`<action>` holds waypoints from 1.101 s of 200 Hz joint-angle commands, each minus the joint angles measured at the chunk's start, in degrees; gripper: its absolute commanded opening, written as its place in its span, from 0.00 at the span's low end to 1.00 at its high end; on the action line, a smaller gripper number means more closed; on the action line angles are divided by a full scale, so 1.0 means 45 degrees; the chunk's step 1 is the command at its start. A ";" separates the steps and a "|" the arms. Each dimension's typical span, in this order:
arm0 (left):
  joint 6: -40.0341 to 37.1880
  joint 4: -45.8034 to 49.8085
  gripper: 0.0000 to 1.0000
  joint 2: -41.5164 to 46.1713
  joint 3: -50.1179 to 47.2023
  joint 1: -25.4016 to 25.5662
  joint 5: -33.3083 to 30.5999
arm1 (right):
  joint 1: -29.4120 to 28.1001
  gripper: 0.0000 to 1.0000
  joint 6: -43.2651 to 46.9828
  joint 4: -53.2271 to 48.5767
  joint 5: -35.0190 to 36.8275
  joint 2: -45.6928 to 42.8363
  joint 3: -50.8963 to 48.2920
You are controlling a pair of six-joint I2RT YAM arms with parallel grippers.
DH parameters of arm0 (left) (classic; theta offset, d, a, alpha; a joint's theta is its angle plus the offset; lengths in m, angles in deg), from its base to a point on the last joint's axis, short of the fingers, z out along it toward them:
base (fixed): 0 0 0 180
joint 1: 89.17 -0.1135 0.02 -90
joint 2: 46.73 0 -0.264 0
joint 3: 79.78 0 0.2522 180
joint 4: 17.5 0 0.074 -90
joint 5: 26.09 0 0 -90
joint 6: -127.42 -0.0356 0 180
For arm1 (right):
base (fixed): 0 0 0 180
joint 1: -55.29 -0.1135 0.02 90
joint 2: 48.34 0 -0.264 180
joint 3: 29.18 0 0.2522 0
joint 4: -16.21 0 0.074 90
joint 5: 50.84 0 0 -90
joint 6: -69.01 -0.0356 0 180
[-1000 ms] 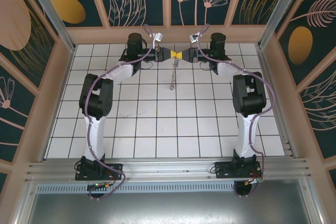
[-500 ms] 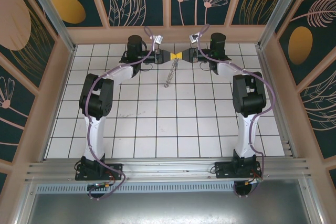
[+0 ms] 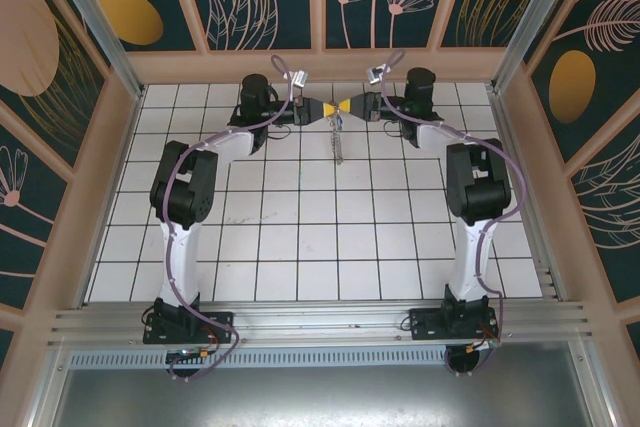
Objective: Put the keys on the keyring
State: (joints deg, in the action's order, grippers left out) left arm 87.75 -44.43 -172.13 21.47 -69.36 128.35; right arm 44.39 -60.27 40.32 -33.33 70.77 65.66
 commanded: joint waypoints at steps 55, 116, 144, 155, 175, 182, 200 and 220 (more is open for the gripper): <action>0.1935 -0.4093 0.00 0.1579 -0.1065 -0.0004 -0.0779 | 0.0747 0.33 -0.1146 0.3799 0.3861 -0.3501 -0.4853; 0.2536 -0.4920 0.00 0.2393 -0.2391 -0.0006 -0.1601 | -0.1022 0.41 0.2258 0.1809 0.7625 -0.5396 -0.7024; 0.2705 -0.5147 0.00 0.2570 -0.2825 -0.0007 -0.1796 | -0.1971 0.42 0.3247 0.1400 0.9139 -0.5775 -0.7274; 0.2850 -0.5360 0.00 0.2594 -0.2978 -0.0013 -0.1806 | -0.2206 0.42 0.3444 0.1306 0.9363 -0.5769 -0.7243; 0.3152 -0.5790 0.00 0.2570 -0.3143 0.0003 -0.1764 | -0.2394 0.42 0.3723 0.0989 0.9439 -0.5611 -0.6865; 0.3236 -0.5885 0.00 0.2564 -0.3184 -0.0008 -0.1763 | -0.2437 0.43 0.3783 0.0956 0.9429 -0.5533 -0.6738; 0.3318 -0.5996 0.00 0.2575 -0.3249 -0.0008 -0.1763 | -0.2521 0.43 0.3828 0.0883 0.9289 -0.5318 -0.6412; 0.3400 -0.6022 0.00 0.2594 -0.3271 0.0015 -0.1705 | -0.2630 0.42 0.3923 0.0887 0.9129 -0.5107 -0.6097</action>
State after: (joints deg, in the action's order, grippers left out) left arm 101.69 -66.53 -163.13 6.93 -69.36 120.59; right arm 33.51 -45.17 44.12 7.39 46.72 35.15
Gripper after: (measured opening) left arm 0.045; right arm 0.424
